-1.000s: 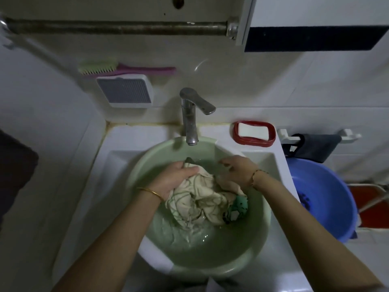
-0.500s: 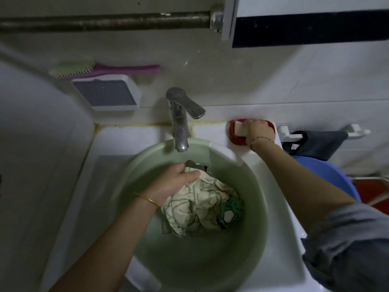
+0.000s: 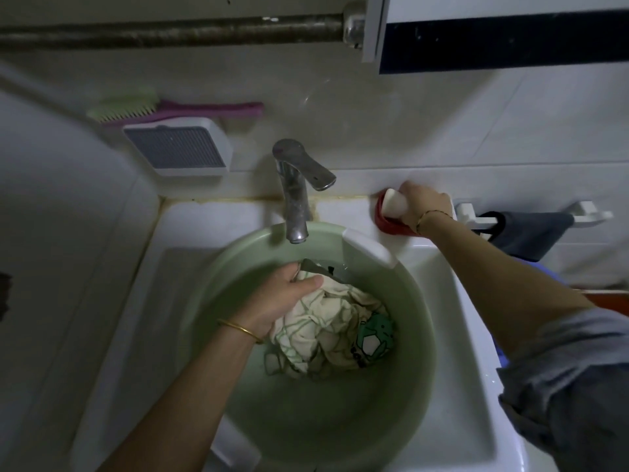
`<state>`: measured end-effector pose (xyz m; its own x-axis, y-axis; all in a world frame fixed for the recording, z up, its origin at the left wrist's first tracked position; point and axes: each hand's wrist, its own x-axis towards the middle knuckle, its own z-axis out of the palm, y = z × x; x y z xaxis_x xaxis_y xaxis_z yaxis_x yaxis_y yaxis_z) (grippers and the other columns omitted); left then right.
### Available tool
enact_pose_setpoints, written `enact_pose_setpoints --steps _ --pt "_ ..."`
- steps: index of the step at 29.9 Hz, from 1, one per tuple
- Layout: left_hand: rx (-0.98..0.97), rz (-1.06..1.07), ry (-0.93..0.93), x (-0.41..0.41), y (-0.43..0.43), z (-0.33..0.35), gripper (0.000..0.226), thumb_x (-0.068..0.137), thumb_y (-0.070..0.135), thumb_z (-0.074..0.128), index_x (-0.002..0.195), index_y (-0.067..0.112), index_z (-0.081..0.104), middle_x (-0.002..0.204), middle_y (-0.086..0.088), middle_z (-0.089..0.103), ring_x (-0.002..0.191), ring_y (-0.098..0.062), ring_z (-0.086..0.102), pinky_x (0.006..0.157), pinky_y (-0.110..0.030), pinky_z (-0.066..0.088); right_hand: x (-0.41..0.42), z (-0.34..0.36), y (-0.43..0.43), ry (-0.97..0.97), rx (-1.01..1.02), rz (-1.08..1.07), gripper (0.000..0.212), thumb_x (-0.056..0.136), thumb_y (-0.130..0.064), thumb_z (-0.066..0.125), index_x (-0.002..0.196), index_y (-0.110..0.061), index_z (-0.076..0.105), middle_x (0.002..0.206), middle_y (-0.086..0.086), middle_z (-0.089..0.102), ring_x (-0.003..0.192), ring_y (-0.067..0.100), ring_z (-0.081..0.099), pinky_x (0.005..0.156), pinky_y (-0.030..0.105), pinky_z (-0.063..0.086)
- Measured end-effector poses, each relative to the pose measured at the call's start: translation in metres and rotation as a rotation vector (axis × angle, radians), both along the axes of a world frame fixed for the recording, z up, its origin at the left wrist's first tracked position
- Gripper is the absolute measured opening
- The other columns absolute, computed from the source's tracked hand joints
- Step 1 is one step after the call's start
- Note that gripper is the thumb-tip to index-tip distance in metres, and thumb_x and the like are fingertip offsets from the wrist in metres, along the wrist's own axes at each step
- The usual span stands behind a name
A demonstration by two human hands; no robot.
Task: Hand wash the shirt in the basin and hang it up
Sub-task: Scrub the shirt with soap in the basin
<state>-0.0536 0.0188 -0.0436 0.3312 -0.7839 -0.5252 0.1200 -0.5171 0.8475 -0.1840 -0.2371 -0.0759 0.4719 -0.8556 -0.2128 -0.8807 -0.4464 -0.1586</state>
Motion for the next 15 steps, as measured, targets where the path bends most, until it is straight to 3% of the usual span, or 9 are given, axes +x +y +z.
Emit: enact_pose_setpoints --steps 5,7,9,12,15 --pt "-0.020 0.088 -0.044 0.000 0.009 -0.002 0.014 0.090 0.010 0.059 0.103 0.011 0.063 0.103 -0.010 0.070 0.097 -0.026 0.066 0.092 -0.043 0.051 -0.002 0.005 0.018 -0.037 -0.168 -0.001 0.036 0.083 -0.005 0.049 0.117 -0.017 0.047 0.101 0.015 0.065 0.090 0.035 0.059 0.078 0.034 0.033" --pt "-0.020 0.165 0.013 0.000 0.012 -0.002 0.010 0.089 0.004 0.058 0.095 0.010 0.063 0.098 -0.014 0.069 0.092 -0.029 0.065 0.092 -0.048 0.049 -0.004 0.015 0.029 -0.108 -0.208 -0.030 0.037 0.082 -0.002 0.048 0.117 -0.013 0.046 0.098 0.019 0.064 0.083 0.036 0.055 0.073 0.034 0.032" --pt "-0.015 0.253 0.109 0.003 0.016 0.000 0.015 0.088 -0.002 0.055 0.101 0.001 0.061 0.103 -0.024 0.066 0.088 -0.031 0.064 0.087 -0.047 0.051 -0.007 0.027 0.047 -0.243 -0.222 -0.071 0.032 0.085 -0.008 0.051 0.117 -0.009 0.048 0.099 0.022 0.062 0.087 0.040 0.055 0.070 0.036 0.035" --pt "-0.015 0.325 0.271 0.013 0.026 0.002 0.033 0.088 0.000 0.053 0.120 -0.007 0.053 0.114 -0.030 0.062 0.092 -0.035 0.064 0.079 -0.043 0.055 -0.012 0.040 0.085 -0.464 -0.142 -0.086 0.031 0.088 -0.018 0.060 0.117 -0.009 0.051 0.103 0.019 0.063 0.092 0.037 0.058 0.066 0.035 0.038" --pt "-0.060 0.389 0.451 0.017 0.037 0.007 0.040 0.086 0.015 0.052 0.120 -0.005 0.057 0.108 -0.025 0.066 0.092 -0.032 0.067 0.078 -0.040 0.057 -0.011 0.033 0.119 -0.542 0.113 -0.066 0.036 0.084 -0.015 0.067 0.116 -0.009 0.053 0.106 0.014 0.064 0.096 0.033 0.060 0.076 0.037 0.048"
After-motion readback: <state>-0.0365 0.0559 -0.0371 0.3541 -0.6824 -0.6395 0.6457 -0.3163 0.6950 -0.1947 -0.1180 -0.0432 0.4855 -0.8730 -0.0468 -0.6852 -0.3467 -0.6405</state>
